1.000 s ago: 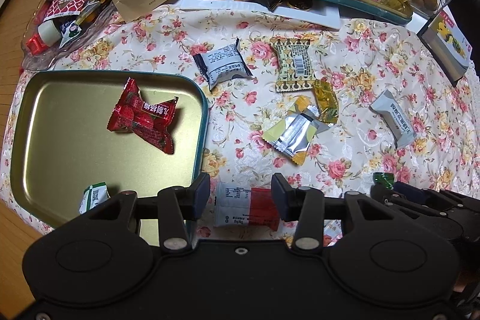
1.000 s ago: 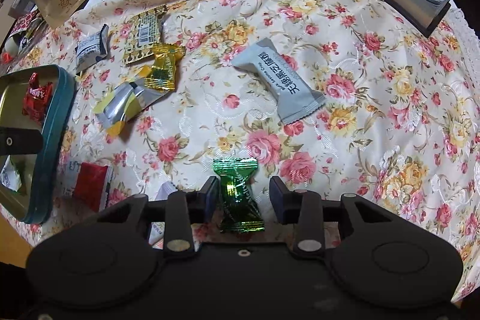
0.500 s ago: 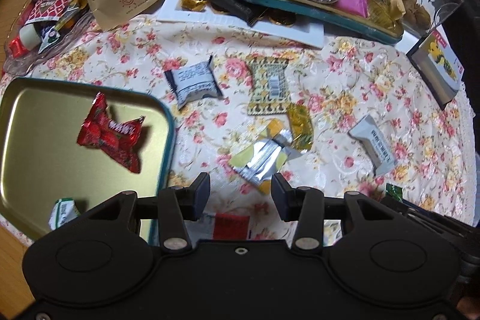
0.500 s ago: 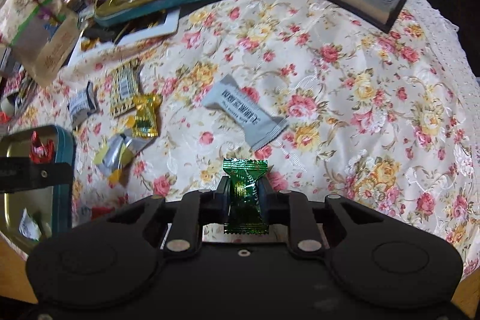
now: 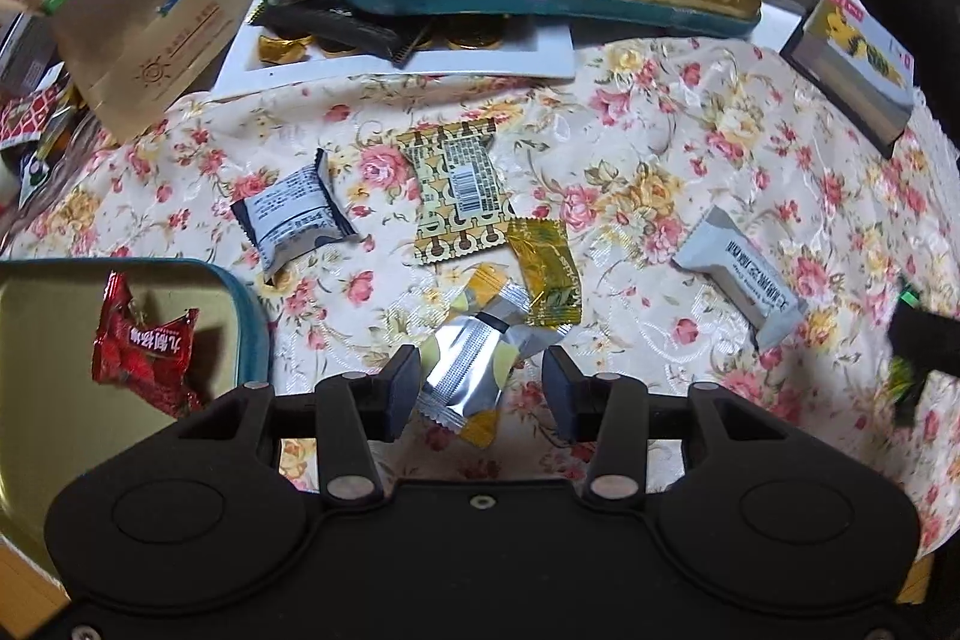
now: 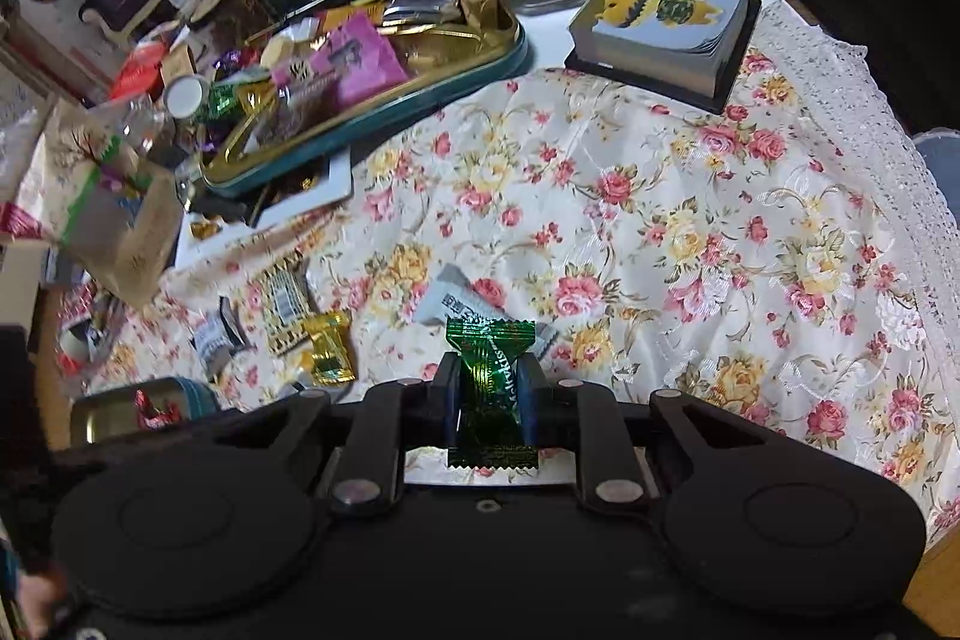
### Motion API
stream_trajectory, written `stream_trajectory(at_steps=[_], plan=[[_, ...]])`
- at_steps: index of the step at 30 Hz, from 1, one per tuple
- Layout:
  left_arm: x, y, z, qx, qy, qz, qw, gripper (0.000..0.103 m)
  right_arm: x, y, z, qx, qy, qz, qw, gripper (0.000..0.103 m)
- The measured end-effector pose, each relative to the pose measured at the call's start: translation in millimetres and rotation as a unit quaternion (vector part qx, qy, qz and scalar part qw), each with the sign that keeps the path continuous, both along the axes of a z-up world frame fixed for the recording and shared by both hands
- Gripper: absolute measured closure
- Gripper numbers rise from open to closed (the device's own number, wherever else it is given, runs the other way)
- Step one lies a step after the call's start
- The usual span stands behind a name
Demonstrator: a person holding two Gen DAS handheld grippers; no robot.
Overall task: Organize snacks
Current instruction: 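Grasp the silver-yellow candy with the left gripper while the right holds the green candy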
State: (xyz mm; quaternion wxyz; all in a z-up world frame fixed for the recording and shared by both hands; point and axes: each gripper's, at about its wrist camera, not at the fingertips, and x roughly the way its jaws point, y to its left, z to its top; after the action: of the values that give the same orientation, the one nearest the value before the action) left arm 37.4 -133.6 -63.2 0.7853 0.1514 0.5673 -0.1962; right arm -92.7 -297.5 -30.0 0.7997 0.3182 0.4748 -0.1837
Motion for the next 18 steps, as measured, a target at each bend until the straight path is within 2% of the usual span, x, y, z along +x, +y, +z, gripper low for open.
stream_trajectory(at_steps=[11,18], plan=[[6,-10,-24,0.029,0.006,0.006,0.9995,0.051,-9,-11,13,0.017,-0.022,-0.019,0.999,0.082],[10,-12,-22,0.013,0.004,0.019,0.9997,0.051,-9,-10,16,0.028,-0.027,-0.022,0.999,0.082]])
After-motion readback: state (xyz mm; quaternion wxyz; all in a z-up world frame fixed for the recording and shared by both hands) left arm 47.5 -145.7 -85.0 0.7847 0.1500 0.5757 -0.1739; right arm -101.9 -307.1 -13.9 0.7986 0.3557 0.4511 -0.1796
